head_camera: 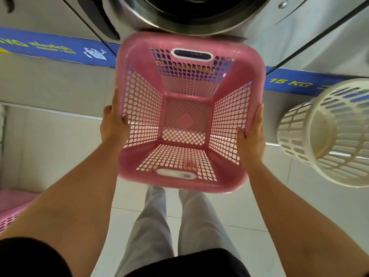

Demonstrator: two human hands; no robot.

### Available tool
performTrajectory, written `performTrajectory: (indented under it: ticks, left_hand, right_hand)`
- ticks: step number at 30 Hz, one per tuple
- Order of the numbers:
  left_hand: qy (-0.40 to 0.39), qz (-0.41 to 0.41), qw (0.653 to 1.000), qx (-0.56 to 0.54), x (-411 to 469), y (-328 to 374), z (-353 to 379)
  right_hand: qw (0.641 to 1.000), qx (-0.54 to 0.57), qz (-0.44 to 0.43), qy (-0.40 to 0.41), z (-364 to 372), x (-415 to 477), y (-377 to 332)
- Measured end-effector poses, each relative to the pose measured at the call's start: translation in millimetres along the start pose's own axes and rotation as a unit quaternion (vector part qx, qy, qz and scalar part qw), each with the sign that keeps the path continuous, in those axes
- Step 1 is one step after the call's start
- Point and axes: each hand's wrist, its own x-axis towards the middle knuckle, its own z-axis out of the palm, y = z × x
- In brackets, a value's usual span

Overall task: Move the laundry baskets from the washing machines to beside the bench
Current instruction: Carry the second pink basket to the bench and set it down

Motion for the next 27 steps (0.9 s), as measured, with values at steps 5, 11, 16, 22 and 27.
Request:
performTrajectory:
  ticks: [5, 11, 16, 22, 27]
  left_hand:
    - [0.008, 0.004, 1.000, -0.009, -30.1, -5.4, -6.1]
    - [0.012, -0.028, 0.999, -0.026, -81.0, -37.6, -25.9]
    - [0.030, -0.071, 0.996, -0.053, -125.7, -86.6, -52.2]
    - [0.067, -0.126, 0.986, -0.082, -187.7, -160.7, -84.4]
    - [0.119, -0.163, 0.974, -0.106, -252.0, -233.7, -108.9]
  right_hand:
    - [1.000, -0.013, 0.001, -0.017, -18.2, -10.3, 0.0]
    - [0.997, -0.043, -0.046, -0.048, -36.9, -48.5, -14.1]
    - [0.993, -0.048, -0.085, -0.074, -35.5, -87.7, -40.9]
    - [0.979, -0.048, -0.169, -0.107, -17.5, -142.4, -84.2]
    - [0.963, -0.057, -0.230, -0.132, 6.3, -202.0, -124.8]
